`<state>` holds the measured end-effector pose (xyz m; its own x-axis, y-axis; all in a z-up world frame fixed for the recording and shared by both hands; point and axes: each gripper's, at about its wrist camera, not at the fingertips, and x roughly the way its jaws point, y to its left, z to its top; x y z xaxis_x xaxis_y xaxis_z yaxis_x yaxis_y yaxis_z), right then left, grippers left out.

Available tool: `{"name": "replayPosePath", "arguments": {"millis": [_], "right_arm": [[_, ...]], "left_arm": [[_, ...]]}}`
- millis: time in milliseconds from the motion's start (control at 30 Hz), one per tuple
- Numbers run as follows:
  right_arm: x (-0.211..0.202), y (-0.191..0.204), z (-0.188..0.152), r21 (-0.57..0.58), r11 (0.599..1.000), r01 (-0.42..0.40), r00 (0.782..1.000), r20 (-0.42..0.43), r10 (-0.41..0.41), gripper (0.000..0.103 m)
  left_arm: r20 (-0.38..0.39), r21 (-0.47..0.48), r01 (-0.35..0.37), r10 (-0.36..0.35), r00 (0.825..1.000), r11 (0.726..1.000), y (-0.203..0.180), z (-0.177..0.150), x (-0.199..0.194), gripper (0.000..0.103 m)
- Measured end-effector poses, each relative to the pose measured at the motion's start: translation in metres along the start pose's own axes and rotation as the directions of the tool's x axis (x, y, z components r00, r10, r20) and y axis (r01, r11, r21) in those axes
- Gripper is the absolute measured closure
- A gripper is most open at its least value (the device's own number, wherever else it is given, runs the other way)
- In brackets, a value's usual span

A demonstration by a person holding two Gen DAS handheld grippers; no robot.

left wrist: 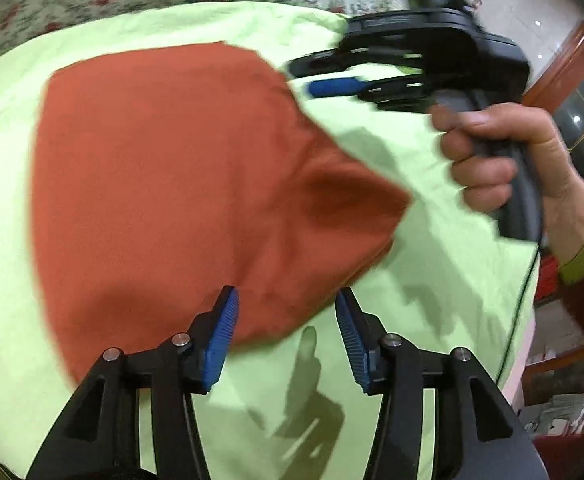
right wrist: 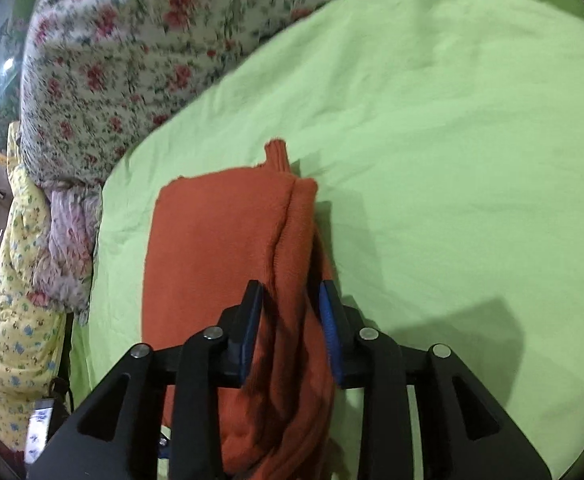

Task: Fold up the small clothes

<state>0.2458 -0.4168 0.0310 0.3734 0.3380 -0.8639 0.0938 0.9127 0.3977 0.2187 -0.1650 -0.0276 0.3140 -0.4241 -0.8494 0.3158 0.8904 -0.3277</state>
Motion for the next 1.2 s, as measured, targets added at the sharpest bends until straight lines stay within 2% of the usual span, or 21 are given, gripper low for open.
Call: {"name": "replayPosePath", "arguments": {"millis": [133,200,267,367,467,567,667,767,867,900,933,967,1200], "right_arm": [[-0.028,0.01,-0.024,0.018,1.0,-0.025,0.999,0.027,0.024,0.068],[-0.035,0.018,-0.04,0.019,0.999,-0.047,0.999,0.02,0.047,0.061],[-0.035,0.027,-0.055,0.009,0.999,-0.04,0.999,-0.008,0.041,0.044],[-0.031,0.038,-0.076,-0.046,0.998,0.03,0.999,-0.035,-0.031,0.043],[-0.016,0.041,-0.09,-0.081,0.989,0.125,0.987,-0.092,-0.132,0.043],[-0.013,0.042,-0.094,-0.072,0.993,0.099,0.99,-0.096,-0.105,0.047],[-0.013,0.044,-0.094,-0.067,0.992,0.106,0.989,-0.092,-0.112,0.051],[-0.017,0.043,-0.096,-0.061,0.993,0.104,0.99,-0.09,-0.109,0.051],[-0.022,0.039,-0.099,-0.034,0.995,0.089,0.992,-0.089,-0.091,0.051],[-0.023,0.037,-0.101,-0.025,0.996,0.087,0.992,-0.088,-0.089,0.051],[-0.023,0.036,-0.102,-0.024,0.996,0.088,0.992,-0.087,-0.09,0.051],[-0.023,0.036,-0.103,-0.029,0.995,0.094,0.992,-0.087,-0.096,0.051],[-0.032,0.056,-0.105,-0.116,0.987,0.11,0.993,-0.041,-0.115,0.051]], "left_arm": [[-0.009,-0.045,-0.101,0.101,0.995,0.994,0.032,-0.027,-0.018,0.047],[-0.023,-0.078,-0.14,0.139,0.99,0.987,0.05,-0.038,-0.021,0.047],[-0.037,-0.125,-0.133,0.129,0.991,0.983,0.069,-0.045,-0.021,0.047],[-0.035,-0.133,-0.137,0.133,0.99,0.982,0.075,-0.047,-0.023,0.047],[-0.028,-0.094,-0.156,0.154,0.988,0.983,0.072,-0.046,-0.024,0.045],[-0.034,-0.087,-0.231,0.229,0.973,0.969,0.065,-0.05,-0.013,0.045],[-0.017,-0.155,-0.272,0.273,0.962,0.95,0.077,-0.051,-0.013,0.046],[-0.001,-0.196,-0.271,0.276,0.961,0.942,0.086,-0.047,-0.013,0.046],[0.003,-0.176,-0.292,0.297,0.955,0.94,0.087,-0.045,-0.012,0.046],[0.006,-0.167,-0.294,0.299,0.954,0.941,0.087,-0.043,-0.013,0.051],[0.01,-0.159,-0.283,0.288,0.958,0.946,0.084,-0.041,-0.012,0.062],[0.012,-0.151,-0.267,0.272,0.962,0.952,0.077,-0.042,-0.011,0.068],[-0.007,-0.145,-0.249,0.251,0.968,0.958,0.069,-0.039,0.0,0.066]]}}
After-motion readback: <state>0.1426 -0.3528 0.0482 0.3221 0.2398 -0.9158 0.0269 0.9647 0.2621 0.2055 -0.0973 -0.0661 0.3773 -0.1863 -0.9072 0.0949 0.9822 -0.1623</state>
